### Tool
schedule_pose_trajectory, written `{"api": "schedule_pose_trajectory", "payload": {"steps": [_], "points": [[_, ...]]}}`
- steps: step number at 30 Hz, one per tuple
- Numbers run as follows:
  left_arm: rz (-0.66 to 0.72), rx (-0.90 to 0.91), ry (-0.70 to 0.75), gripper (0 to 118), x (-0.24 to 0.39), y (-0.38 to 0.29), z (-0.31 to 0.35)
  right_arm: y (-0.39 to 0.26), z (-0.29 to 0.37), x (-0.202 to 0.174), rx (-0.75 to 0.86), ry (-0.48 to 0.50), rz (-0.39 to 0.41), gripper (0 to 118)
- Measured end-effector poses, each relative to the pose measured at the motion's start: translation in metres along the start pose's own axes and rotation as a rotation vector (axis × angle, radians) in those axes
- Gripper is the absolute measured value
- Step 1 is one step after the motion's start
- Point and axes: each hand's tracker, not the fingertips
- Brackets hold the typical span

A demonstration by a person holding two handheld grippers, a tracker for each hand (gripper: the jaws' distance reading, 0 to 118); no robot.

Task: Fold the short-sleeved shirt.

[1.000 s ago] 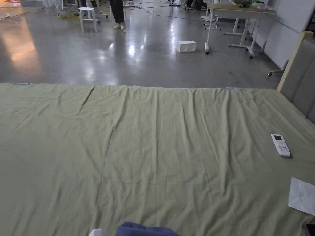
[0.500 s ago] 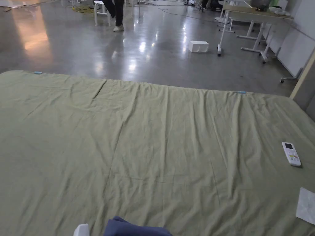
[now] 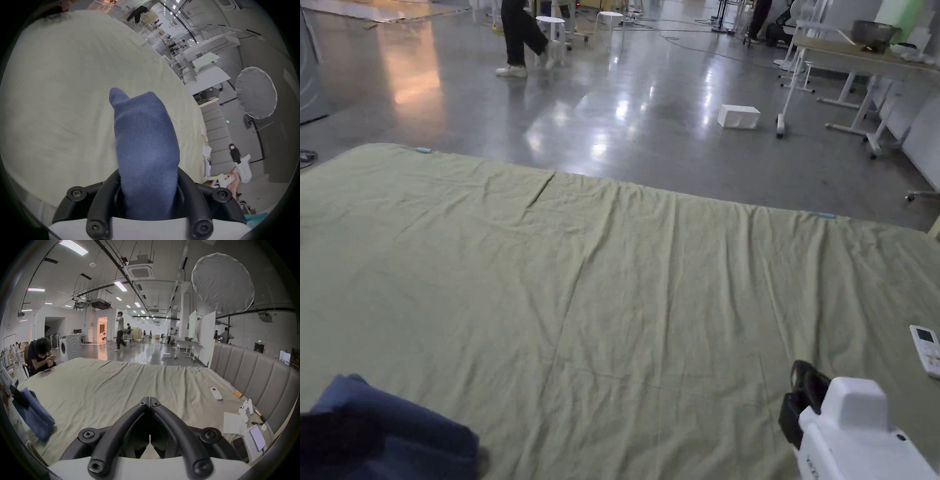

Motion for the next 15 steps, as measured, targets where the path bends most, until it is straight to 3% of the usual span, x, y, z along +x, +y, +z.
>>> {"api": "schedule_pose_trajectory", "payload": {"steps": [15], "points": [[-0.109,0.019,0.628,23,-0.061,0.099,0.094,0.021,0.005,0.026,0.056,-0.087,0.024,0]]}}
